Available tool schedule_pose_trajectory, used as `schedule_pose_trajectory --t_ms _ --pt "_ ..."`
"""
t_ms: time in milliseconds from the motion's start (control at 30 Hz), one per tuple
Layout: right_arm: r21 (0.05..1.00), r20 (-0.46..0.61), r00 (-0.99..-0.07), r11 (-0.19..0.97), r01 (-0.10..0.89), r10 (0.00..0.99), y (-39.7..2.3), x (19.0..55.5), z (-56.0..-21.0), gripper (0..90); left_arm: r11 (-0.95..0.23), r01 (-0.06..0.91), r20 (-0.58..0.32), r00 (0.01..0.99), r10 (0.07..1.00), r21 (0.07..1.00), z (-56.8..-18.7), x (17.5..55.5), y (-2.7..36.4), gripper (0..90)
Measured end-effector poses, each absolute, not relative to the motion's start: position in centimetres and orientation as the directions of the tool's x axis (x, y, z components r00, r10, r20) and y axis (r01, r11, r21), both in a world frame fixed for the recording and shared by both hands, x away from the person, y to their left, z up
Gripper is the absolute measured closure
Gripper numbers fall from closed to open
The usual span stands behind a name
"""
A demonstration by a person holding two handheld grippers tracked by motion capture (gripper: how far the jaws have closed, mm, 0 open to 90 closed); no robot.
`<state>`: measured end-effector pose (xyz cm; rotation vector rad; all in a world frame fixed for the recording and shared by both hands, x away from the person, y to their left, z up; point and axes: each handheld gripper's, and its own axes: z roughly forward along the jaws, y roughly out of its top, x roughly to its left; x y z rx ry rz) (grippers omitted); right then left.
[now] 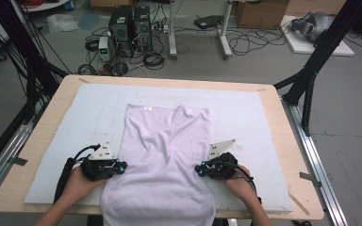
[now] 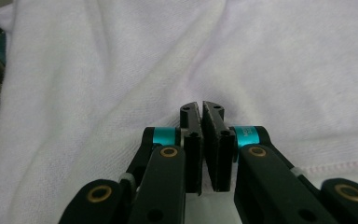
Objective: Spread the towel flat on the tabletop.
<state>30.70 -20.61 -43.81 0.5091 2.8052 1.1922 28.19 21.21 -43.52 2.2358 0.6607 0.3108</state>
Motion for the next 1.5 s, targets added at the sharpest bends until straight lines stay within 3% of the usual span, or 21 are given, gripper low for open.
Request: schedule_pose_trajectory --t_ms 167,233,333,433,500,567,700,767,900,1033,1300,1500 --pt "0.735 0.049 -0.948 0.631 0.248 0.316 -19.9 30.8 -42.7 86.4 -0.542 0.392 0.001 0.810 0.587 0.744 -43.3 27.9 23.1 84.0" --pt "0.733 0.045 -0.947 0.634 0.248 0.319 -19.7 30.9 -42.7 84.8 -0.533 0.400 -0.006 0.803 0.596 0.746 -43.4 27.8 23.1 74.1" --pt "0.742 0.038 -0.939 0.620 0.255 0.341 -20.1 30.7 -42.5 80.3 -0.526 0.380 -0.006 0.815 0.580 0.761 -43.3 27.6 23.0 66.8" --pt "0.763 0.031 -0.937 0.597 0.246 0.347 -20.8 29.8 -42.3 77.4 -0.537 0.373 -0.001 0.822 0.569 0.757 -43.3 27.7 22.5 64.6" --pt "0.749 0.020 -0.936 0.615 0.246 0.350 -20.9 29.6 -42.6 74.6 -0.546 0.377 -0.005 0.826 0.564 0.748 -43.7 28.0 22.2 66.6" --pt "0.726 0.013 -0.933 0.638 0.256 0.360 -20.8 29.6 -43.1 73.6 -0.557 0.378 -0.005 0.830 0.558 0.740 -44.1 28.1 22.0 74.1" --pt "0.695 0.026 -0.946 0.674 0.249 0.323 -20.3 29.9 -44.0 86.2 -0.560 0.374 0.005 0.829 0.560 0.739 -44.0 28.0 22.2 81.0" --pt "0.686 0.032 -0.947 0.682 0.254 0.321 -20.7 30.0 -43.8 87.3 -0.557 0.377 0.003 0.827 0.563 0.740 -43.9 28.1 22.3 81.1" --pt "0.669 0.008 -0.937 0.694 0.266 0.350 -22.5 29.7 -43.2 87.5 -0.549 0.376 0.006 0.821 0.571 0.746 -43.8 27.9 22.2 79.4" --pt "0.733 0.013 -0.921 0.623 0.274 0.390 -24.1 29.1 -42.1 81.9 -0.532 0.352 0.010 0.827 0.562 0.770 -42.9 27.4 22.3 68.0" --pt "0.749 0.049 -0.950 0.619 0.238 0.307 -24.2 26.4 -43.3 72.2 -0.543 0.327 0.012 0.850 0.527 0.773 -42.8 25.8 22.6 64.3" --pt "0.734 0.064 -0.965 0.644 0.217 0.253 -21.9 26.5 -44.3 67.2 -0.579 0.342 -0.017 0.870 0.492 0.740 -44.2 25.6 21.8 63.1"
